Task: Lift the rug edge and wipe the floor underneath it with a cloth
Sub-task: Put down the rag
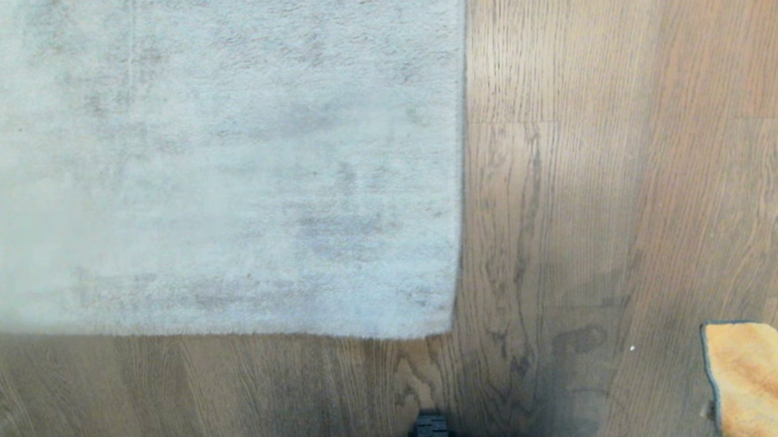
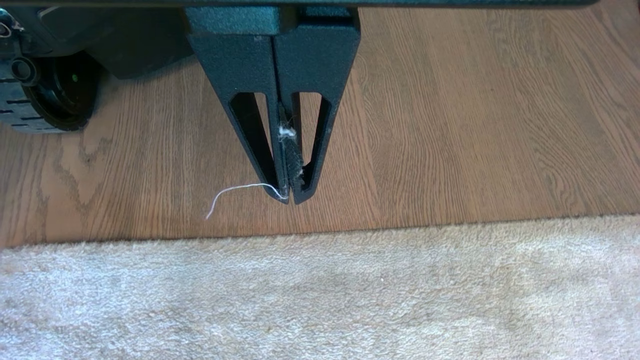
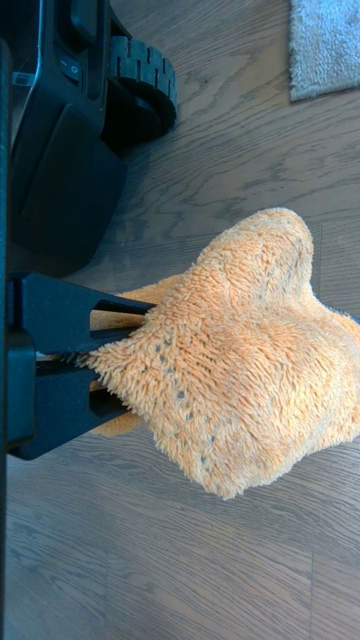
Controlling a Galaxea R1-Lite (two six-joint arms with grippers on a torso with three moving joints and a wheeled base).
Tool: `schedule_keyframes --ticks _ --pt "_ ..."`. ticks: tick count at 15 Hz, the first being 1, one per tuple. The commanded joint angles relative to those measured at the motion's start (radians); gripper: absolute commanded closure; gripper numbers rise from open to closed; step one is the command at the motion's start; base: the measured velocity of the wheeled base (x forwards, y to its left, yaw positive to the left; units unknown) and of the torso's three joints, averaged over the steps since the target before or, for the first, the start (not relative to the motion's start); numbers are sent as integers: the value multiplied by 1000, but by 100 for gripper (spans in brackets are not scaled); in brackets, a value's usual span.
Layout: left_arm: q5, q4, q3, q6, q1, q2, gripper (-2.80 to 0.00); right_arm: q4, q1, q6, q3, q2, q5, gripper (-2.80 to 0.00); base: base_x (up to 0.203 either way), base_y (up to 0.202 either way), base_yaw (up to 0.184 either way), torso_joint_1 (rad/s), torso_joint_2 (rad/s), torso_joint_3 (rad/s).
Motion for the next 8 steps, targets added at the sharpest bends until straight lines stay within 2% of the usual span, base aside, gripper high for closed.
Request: schedule_keyframes --ticks 1,5,8 --pt "0 0 0 1 0 0 0 1 1 -1 0 1 1 0 0 0 0 0 0 0" --pt "0 0 0 1 0 0 0 1 1 -1 0 1 0 0 0 0 0 1 0 31" --pt "0 -1 0 -2 0 0 0 1 0 -1 0 1 1 0 0 0 0 1 0 176"
